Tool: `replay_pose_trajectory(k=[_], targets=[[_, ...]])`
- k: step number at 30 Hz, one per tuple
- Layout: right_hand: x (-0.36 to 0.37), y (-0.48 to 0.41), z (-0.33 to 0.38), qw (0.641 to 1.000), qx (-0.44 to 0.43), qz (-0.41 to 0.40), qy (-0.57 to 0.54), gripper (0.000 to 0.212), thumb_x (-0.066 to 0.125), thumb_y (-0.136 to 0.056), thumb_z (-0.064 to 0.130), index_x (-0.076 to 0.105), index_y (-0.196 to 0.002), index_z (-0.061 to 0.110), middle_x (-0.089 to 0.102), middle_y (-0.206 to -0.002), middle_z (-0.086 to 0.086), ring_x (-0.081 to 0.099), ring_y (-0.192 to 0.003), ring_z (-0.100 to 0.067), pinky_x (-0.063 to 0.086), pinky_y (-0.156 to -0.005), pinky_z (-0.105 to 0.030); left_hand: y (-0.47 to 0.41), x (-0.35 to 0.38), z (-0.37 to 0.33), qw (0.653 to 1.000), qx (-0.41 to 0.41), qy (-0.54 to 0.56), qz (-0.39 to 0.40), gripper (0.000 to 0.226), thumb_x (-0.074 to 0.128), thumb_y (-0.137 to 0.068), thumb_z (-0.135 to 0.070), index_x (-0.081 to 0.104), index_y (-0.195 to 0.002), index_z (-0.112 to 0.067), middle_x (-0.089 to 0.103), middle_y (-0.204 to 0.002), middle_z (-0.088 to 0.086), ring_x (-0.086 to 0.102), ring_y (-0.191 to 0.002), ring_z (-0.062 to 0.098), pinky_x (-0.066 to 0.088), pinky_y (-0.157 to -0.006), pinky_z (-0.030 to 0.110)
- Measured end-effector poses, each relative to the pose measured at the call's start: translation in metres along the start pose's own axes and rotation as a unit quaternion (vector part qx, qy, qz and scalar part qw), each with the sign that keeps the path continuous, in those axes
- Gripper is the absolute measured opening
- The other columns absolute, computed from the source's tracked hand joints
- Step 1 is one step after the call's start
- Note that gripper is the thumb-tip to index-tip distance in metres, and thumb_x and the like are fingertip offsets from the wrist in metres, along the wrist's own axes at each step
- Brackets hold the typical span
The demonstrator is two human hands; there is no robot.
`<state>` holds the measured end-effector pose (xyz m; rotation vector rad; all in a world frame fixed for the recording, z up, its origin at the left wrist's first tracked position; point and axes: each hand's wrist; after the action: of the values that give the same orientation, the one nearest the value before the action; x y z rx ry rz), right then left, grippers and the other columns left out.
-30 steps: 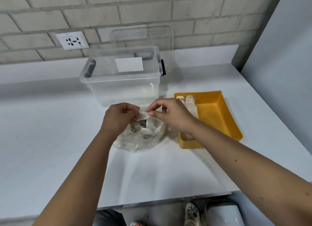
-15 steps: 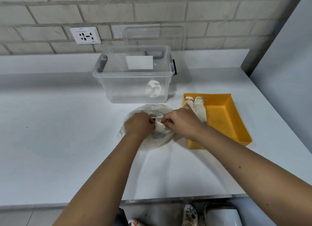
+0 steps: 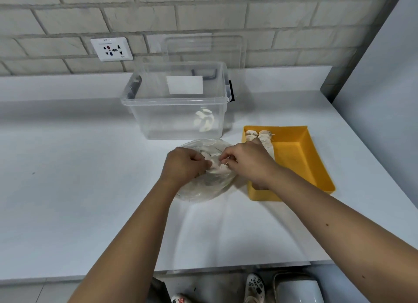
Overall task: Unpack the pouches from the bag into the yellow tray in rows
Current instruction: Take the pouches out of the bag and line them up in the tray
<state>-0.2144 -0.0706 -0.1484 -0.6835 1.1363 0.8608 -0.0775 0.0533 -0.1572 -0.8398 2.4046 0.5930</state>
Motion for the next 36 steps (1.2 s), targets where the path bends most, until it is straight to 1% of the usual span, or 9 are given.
replay_pose_trajectory(k=[3, 6, 10, 14, 19, 24, 28, 32, 36], targets=[[0.000, -0.001, -0.004, 0.999, 0.004, -0.016, -0.028, 0.018, 0.061, -0.093, 0.035, 0.070, -0.109, 0.035, 0.074, -0.096, 0.011, 0.064, -0.089, -0.010, 0.035, -0.101, -0.038, 0.012, -0.018, -0.006, 0.992, -0.018, 0.125, 0.001, 0.019, 0.082, -0.076, -0.021, 0.071, -0.066, -0.009, 0.072, -0.066, 0.006, 0.066, -0.064, 0.018, 0.054, -0.070, 0.029], [0.000, 0.001, -0.005, 0.984, -0.001, -0.037, -0.171, 0.035, 0.075, -0.083, 0.026, 0.063, -0.114, 0.036, 0.069, -0.094, 0.014, 0.056, -0.064, -0.004, 0.049, -0.084, -0.033, 0.015, -0.028, -0.011, 0.960, -0.067, 0.268, 0.043, 0.016, 0.077, -0.081, -0.012, 0.067, -0.070, -0.007, 0.071, -0.069, 0.008, 0.068, -0.066, 0.020, 0.058, -0.070, 0.030], [-0.010, 0.004, 0.008, 0.911, 0.047, -0.045, -0.406, 0.036, 0.065, -0.090, 0.010, 0.062, -0.121, 0.027, 0.068, -0.105, 0.008, 0.062, -0.070, -0.016, 0.055, -0.078, -0.028, 0.012, -0.031, -0.013, 0.931, -0.073, 0.352, 0.055, 0.008, 0.072, -0.086, -0.009, 0.068, -0.084, -0.002, 0.073, -0.083, 0.012, 0.071, -0.075, 0.020, 0.059, -0.067, 0.023], [-0.020, 0.004, 0.021, 0.849, 0.101, -0.001, -0.519, 0.022, 0.066, -0.092, 0.021, 0.067, -0.113, 0.014, 0.072, -0.101, -0.004, 0.067, -0.070, -0.018, 0.056, -0.080, -0.030, 0.011, -0.027, -0.012, 0.930, -0.050, 0.362, 0.043, 0.010, 0.069, -0.089, -0.010, 0.062, -0.083, -0.005, 0.068, -0.086, 0.017, 0.067, -0.075, 0.024, 0.058, -0.064, 0.024], [-0.019, 0.009, 0.025, 0.920, 0.113, -0.042, -0.372, 0.019, 0.081, -0.079, 0.023, 0.067, -0.089, 0.015, 0.071, -0.074, -0.005, 0.070, -0.063, -0.017, 0.060, -0.072, -0.041, 0.008, -0.022, -0.012, 0.930, -0.042, 0.365, 0.001, 0.024, 0.064, -0.091, -0.008, 0.052, -0.071, -0.010, 0.058, -0.077, 0.014, 0.057, -0.070, 0.025, 0.055, -0.072, 0.034], [-0.004, 0.044, 0.034, 0.977, 0.080, 0.120, -0.157, 0.008, 0.076, -0.082, 0.021, 0.074, -0.078, 0.014, 0.071, -0.065, 0.002, 0.065, -0.050, -0.014, 0.053, -0.054, -0.019, 0.006, -0.023, -0.006, 0.927, -0.033, 0.373, -0.009, 0.030, 0.065, -0.090, -0.009, 0.048, -0.066, -0.014, 0.055, -0.072, 0.006, 0.054, -0.075, 0.022, 0.054, -0.093, 0.043], [0.032, 0.064, 0.036, 0.985, 0.083, 0.148, -0.016, 0.029, 0.069, -0.084, 0.027, 0.054, -0.065, 0.011, 0.056, -0.069, -0.003, 0.061, -0.073, -0.022, 0.045, -0.056, -0.030, 0.008, -0.020, -0.006, 0.927, -0.019, 0.374, -0.003, 0.031, 0.064, -0.091, -0.009, 0.047, -0.066, -0.015, 0.054, -0.073, 0.007, 0.054, -0.069, 0.019, 0.055, -0.090, 0.042], [0.046, 0.068, 0.038, 0.988, 0.084, 0.126, 0.037, 0.031, 0.064, -0.088, 0.037, 0.059, -0.102, 0.011, 0.062, -0.105, -0.006, 0.062, -0.098, -0.024, 0.041, -0.069, -0.029, 0.010, -0.017, -0.004, 0.927, -0.011, 0.374, 0.006, 0.033, 0.064, -0.091, -0.008, 0.045, -0.065, -0.016, 0.050, -0.073, 0.007, 0.051, -0.066, 0.017, 0.055, -0.080, 0.035], [0.049, 0.069, 0.039, 0.985, 0.087, 0.147, 0.023, 0.021, 0.060, -0.090, 0.030, 0.050, -0.080, 0.015, 0.057, -0.091, -0.003, 0.058, -0.086, -0.021, 0.036, -0.057, -0.028, 0.014, -0.016, -0.004, 0.925, 0.002, 0.380, 0.016, 0.035, 0.062, -0.092, -0.006, 0.043, -0.064, -0.016, 0.045, -0.063, 0.000, 0.046, -0.056, 0.011, 0.056, -0.070, 0.028]])
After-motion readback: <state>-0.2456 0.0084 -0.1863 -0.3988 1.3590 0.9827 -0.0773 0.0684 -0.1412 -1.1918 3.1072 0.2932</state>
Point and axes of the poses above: each hand's wrist, its own y-axis away from the middle knuckle, its own x-axis out of the palm, z = x × y
